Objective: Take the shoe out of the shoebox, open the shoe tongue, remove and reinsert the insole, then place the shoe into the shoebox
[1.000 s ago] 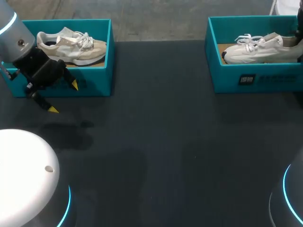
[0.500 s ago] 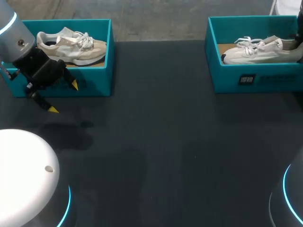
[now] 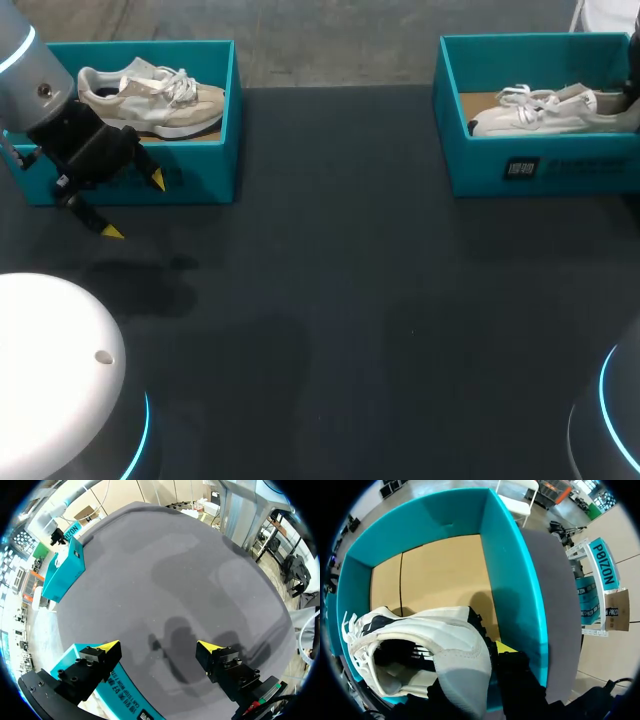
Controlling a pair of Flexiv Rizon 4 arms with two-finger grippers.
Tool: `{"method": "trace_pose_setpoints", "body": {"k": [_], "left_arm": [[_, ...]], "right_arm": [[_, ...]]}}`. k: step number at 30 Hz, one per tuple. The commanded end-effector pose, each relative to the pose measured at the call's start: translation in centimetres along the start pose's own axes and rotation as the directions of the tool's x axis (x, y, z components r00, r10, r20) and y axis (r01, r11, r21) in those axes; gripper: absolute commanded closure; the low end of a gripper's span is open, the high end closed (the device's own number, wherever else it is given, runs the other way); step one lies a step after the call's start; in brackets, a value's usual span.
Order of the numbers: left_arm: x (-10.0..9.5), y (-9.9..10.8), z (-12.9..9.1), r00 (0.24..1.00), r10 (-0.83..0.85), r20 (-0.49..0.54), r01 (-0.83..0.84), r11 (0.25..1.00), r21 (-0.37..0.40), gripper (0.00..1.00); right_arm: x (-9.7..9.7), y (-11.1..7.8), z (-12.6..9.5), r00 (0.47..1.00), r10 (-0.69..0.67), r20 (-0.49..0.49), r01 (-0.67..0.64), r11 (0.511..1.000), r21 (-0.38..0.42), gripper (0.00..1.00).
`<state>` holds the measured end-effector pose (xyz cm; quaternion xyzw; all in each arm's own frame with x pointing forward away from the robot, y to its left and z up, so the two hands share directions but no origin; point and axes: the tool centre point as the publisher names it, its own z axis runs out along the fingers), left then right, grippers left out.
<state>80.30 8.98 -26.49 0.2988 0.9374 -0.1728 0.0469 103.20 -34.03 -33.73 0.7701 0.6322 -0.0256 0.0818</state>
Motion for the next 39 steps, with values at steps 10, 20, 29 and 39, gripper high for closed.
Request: {"method": "trace_pose_setpoints", "body": {"k": [10,20,29,39], "left_arm": [[0.0,0.0,0.0,1.0,0.0,-0.004,0.0,1.0,-0.002,0.0],[0.0,0.0,0.0,1.0,0.0,-0.004,0.0,1.0,-0.002,0.0],[0.0,0.0,0.0,1.0,0.0,-0.004,0.0,1.0,-0.002,0.0],[0.0,0.0,0.0,1.0,0.0,-0.004,0.0,1.0,-0.002,0.0]], "right_arm": [[-0.3,0.5,0.9,0.999,0.037,-0.028,-0.037,0.999,0.004,1.0],[0.0,1.6,1.5,1.0,0.021,-0.02,-0.021,1.0,-0.009,1.0],[0.2,2.7,2.9,0.999,-0.038,-0.038,0.038,0.999,-0.005,1.0],[0.1,2.4,4.2,0.998,-0.027,-0.056,0.028,0.999,0.019,1.0]]}}
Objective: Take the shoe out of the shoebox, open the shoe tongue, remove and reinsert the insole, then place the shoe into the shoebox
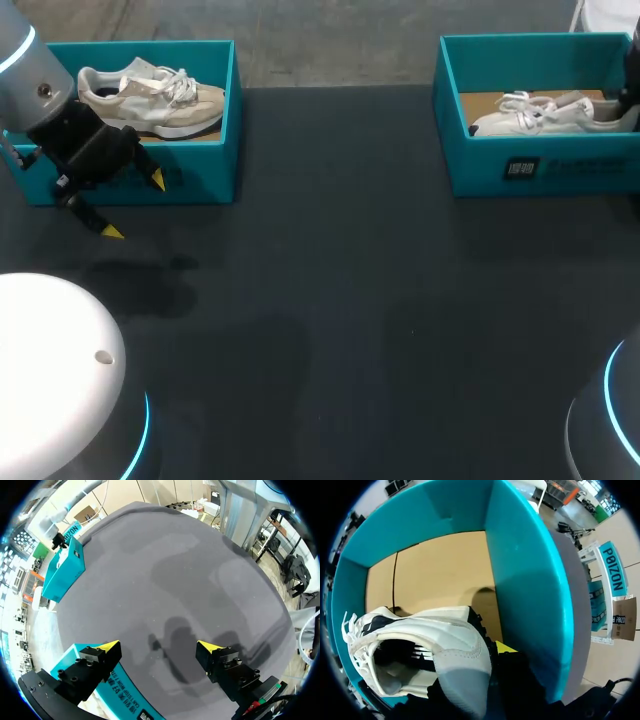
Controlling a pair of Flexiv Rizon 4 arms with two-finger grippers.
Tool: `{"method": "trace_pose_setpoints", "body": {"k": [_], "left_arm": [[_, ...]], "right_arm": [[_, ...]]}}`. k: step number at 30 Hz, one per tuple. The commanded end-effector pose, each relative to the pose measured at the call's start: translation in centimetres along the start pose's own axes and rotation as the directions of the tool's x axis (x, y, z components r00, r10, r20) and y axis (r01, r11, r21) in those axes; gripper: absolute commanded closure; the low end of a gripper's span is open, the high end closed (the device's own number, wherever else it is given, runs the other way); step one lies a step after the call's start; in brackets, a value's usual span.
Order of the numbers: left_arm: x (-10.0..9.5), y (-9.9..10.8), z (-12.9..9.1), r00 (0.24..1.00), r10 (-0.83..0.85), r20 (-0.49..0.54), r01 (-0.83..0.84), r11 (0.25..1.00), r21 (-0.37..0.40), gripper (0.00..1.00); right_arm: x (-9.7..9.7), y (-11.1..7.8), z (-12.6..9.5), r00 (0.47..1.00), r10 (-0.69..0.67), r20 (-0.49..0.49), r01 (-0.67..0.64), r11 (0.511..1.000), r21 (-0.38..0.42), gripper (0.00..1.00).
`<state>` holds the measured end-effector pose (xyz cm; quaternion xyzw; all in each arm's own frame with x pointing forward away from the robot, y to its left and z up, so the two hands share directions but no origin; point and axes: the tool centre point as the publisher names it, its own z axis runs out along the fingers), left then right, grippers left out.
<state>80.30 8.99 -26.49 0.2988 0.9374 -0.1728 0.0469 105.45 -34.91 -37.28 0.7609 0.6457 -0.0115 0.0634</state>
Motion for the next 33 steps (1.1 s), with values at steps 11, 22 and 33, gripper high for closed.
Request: {"method": "trace_pose_setpoints", "body": {"k": [11,22,33], "left_arm": [[0.0,0.0,0.0,1.0,0.0,-0.004,0.0,1.0,-0.002,0.0],[0.0,0.0,0.0,1.0,0.0,-0.004,0.0,1.0,-0.002,0.0],[0.0,0.0,0.0,1.0,0.0,-0.004,0.0,1.0,-0.002,0.0]], "right_arm": [[-0.4,-0.8,0.2,1.0,0.023,-0.008,-0.023,1.0,0.014,1.0],[0.9,-1.4,1.5,0.999,0.005,-0.042,-0.004,1.0,0.027,1.0],[1.8,-1.8,2.4,0.998,-0.004,-0.061,0.007,0.999,0.038,1.0]]}}
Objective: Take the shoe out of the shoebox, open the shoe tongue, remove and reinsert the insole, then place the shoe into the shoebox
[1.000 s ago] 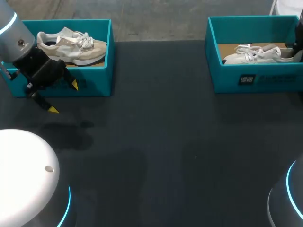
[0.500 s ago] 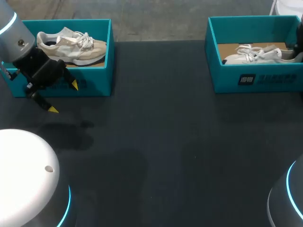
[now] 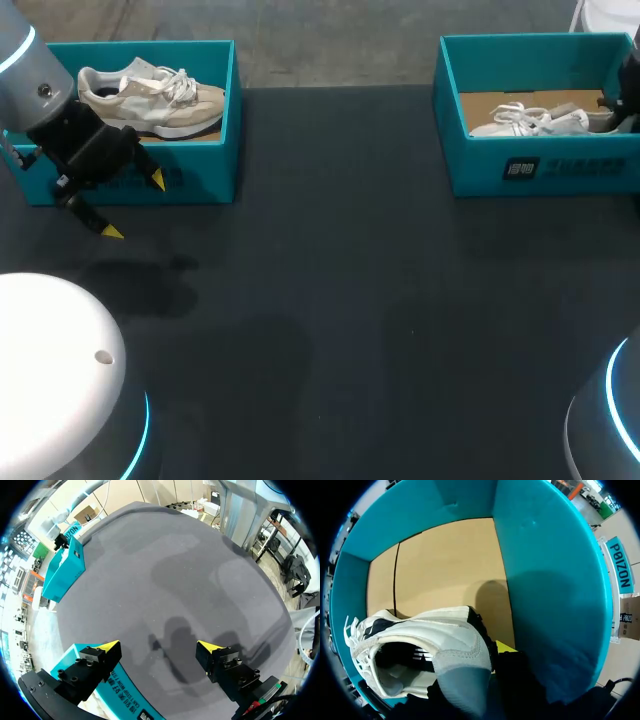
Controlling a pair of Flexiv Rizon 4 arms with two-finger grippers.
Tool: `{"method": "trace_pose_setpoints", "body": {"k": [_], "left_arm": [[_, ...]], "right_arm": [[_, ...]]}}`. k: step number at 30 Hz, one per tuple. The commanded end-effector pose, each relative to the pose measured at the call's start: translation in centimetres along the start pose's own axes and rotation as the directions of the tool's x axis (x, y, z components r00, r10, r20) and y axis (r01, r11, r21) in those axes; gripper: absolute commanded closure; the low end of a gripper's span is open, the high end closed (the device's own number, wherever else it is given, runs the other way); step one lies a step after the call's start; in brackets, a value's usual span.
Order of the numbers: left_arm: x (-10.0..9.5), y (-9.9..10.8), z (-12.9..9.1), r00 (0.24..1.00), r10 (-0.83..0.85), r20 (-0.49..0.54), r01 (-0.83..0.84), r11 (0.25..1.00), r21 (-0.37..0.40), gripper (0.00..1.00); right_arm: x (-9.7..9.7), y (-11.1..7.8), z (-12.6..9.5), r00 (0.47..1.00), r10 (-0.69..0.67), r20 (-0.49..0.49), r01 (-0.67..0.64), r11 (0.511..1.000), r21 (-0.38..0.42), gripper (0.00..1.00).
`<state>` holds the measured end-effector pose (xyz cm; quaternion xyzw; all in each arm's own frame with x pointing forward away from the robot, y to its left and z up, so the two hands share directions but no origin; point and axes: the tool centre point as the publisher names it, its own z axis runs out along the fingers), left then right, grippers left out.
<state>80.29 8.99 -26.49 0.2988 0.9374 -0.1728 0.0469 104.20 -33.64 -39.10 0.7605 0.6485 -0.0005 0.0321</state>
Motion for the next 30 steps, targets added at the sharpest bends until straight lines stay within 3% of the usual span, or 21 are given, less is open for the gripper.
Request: {"method": "trace_pose_setpoints", "body": {"k": [1,13,16,20,26,30], "left_arm": [[0.0,0.0,0.0,1.0,0.0,-0.004,0.0,1.0,-0.002,0.0],[0.0,0.0,0.0,1.0,0.0,-0.004,0.0,1.0,-0.002,0.0],[0.0,0.0,0.0,1.0,0.0,-0.004,0.0,1.0,-0.002,0.0],[0.0,0.0,0.0,1.0,0.0,-0.004,0.0,1.0,-0.002,0.0],[0.0,0.0,0.0,1.0,0.0,-0.004,0.0,1.0,-0.002,0.0],[0.0,0.0,0.0,1.0,0.0,-0.004,0.0,1.0,-0.002,0.0]], "right_arm": [[0.6,-0.2,0.8,1.0,-0.002,-0.004,0.002,1.0,0.006,1.0],[1.3,-1.0,-0.3,1.0,0.007,0.017,-0.007,1.0,-0.008,1.0],[1.4,-1.0,-0.5,1.0,0.01,0.023,-0.01,1.0,-0.011,0.9],[1.4,-1.0,-0.6,1.0,0.013,0.027,-0.013,1.0,-0.014,0.89],[1.3,-1.0,-1.0,0.999,0.02,0.029,-0.019,1.0,-0.021,0.74],[1.3,-0.9,-1.3,0.999,0.021,0.033,-0.02,1.0,-0.024,0.69]]}}
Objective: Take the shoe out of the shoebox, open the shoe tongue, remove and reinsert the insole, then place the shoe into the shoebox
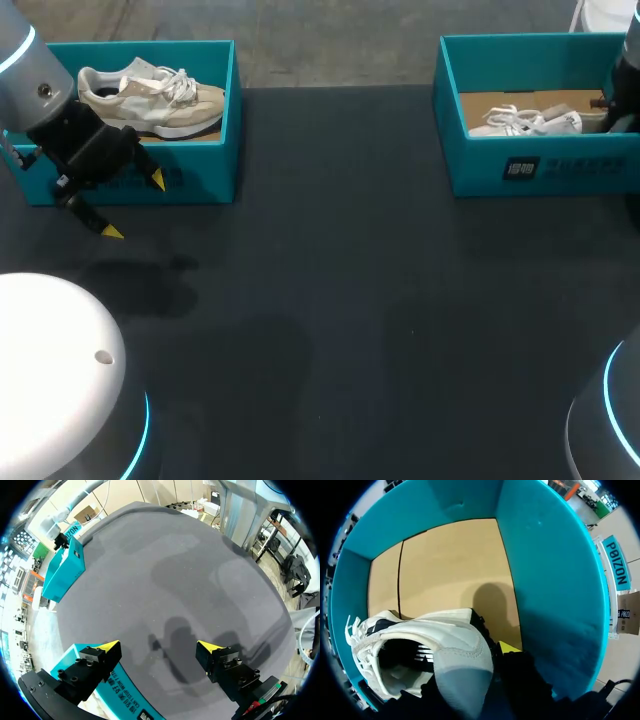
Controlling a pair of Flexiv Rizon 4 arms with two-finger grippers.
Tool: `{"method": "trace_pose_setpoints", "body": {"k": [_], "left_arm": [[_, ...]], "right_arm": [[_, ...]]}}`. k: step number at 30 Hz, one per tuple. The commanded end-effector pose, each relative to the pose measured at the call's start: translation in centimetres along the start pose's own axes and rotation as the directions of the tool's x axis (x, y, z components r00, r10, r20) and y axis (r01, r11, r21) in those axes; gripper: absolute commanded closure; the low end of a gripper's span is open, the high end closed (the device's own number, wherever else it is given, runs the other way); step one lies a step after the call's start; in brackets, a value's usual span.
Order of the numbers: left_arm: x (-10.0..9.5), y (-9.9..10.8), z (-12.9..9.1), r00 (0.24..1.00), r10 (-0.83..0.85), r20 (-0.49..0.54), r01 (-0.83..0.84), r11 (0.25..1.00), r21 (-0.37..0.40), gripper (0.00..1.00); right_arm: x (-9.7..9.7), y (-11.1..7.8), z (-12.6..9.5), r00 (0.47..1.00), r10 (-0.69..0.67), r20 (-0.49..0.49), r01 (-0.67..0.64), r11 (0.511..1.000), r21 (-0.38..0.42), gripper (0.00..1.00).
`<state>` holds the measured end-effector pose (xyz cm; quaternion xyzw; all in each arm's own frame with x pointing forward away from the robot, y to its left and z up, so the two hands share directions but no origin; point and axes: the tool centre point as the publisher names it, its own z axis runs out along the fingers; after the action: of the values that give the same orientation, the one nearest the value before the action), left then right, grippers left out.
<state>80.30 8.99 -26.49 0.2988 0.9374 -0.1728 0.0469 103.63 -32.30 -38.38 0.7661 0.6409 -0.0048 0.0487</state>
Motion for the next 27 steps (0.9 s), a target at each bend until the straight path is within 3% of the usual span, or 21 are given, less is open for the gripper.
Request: {"method": "trace_pose_setpoints", "body": {"k": [1,11,12,18,22,27], "left_arm": [[0.0,0.0,0.0,1.0,0.0,-0.004,0.0,1.0,-0.002,0.0],[0.0,0.0,0.0,1.0,0.0,-0.004,0.0,1.0,-0.002,0.0],[0.0,0.0,0.0,1.0,0.0,-0.004,0.0,1.0,-0.002,0.0],[0.0,0.0,0.0,1.0,0.0,-0.004,0.0,1.0,-0.002,0.0],[0.0,0.0,0.0,1.0,0.0,-0.004,0.0,1.0,-0.002,0.0],[0.0,0.0,0.0,1.0,0.0,-0.004,0.0,1.0,-0.002,0.0]], "right_arm": [[0.0,-0.1,-0.6,1.0,0.001,0.006,-0.001,1.0,-0.005,0.64],[0.2,-0.3,-1.8,1.0,-0.004,0.02,0.004,1.0,-0.026,0.5],[0.2,-0.4,-2.0,1.0,-0.002,0.022,0.003,1.0,-0.03,0.39],[0.2,-0.8,-3.2,0.999,0.006,0.033,-0.005,0.999,-0.036,0.24],[0.4,-1.1,-4.7,0.999,-0.001,0.042,0.003,0.999,-0.048,0.0],[0.9,-0.7,-6.5,0.998,0.007,0.066,-0.005,0.999,-0.034,0.0]]}}
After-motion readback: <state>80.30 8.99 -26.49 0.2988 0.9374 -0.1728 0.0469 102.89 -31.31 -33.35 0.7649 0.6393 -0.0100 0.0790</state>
